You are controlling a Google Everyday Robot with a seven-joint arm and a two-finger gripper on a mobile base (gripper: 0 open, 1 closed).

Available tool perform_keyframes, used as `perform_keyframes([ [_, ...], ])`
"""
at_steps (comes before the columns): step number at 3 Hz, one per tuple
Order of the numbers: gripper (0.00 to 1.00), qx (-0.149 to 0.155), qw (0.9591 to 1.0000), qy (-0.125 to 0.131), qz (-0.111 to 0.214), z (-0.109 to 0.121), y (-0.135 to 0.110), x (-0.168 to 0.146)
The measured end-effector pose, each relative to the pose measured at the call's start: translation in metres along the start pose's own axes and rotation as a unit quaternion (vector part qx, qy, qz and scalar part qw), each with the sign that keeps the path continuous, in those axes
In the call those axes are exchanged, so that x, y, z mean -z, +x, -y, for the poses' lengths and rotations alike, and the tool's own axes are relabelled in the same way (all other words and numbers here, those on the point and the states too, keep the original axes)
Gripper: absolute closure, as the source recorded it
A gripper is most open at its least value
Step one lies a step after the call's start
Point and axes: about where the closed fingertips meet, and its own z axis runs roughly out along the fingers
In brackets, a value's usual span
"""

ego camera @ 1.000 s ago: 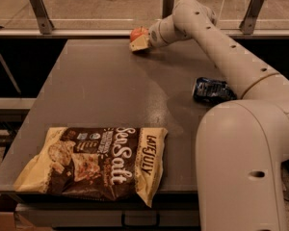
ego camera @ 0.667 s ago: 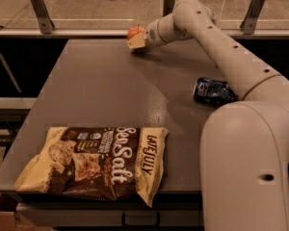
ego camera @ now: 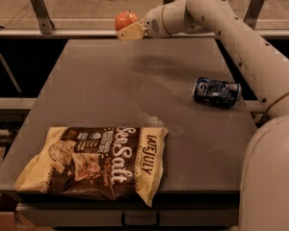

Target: Pick apple

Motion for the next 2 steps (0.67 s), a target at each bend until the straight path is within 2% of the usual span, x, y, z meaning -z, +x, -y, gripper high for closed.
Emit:
perform_keyframes([
  [1,1.0,0.068,0.9946,-0.074,0.026,-0.047,-0.019,0.029],
  [2,1.0,0.128,0.9848,-0.117,0.013,-0.07,-0.008,0.033],
])
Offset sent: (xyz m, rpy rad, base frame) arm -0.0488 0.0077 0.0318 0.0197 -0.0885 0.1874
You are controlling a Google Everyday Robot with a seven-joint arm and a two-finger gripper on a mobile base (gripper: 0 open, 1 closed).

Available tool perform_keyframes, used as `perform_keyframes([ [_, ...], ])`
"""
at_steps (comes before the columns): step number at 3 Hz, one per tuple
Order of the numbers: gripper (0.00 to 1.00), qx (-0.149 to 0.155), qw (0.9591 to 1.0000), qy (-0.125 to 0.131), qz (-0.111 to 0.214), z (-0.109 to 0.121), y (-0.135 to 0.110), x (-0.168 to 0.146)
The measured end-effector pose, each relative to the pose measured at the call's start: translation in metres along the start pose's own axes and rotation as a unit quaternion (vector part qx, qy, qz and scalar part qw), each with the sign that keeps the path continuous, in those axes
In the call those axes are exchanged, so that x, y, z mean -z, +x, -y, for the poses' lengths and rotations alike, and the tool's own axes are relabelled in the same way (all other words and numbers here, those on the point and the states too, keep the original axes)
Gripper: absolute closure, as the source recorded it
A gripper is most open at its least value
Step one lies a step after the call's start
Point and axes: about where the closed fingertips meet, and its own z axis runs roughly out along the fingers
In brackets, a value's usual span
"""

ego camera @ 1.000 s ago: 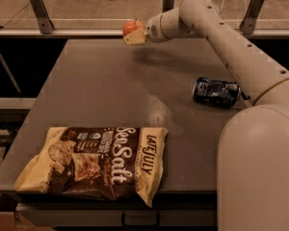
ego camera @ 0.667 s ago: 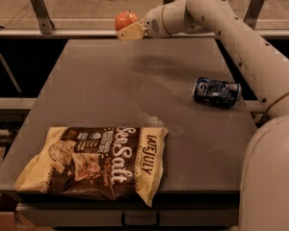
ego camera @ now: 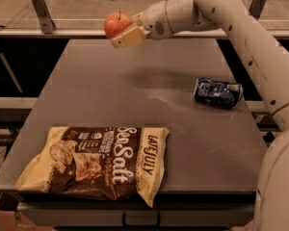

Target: Pick apple

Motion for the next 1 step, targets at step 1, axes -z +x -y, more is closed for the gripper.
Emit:
perform_keyframes([
  [1,1.0,0.001,1.0,0.0,0.0,0.0,0.0002,-0.0003],
])
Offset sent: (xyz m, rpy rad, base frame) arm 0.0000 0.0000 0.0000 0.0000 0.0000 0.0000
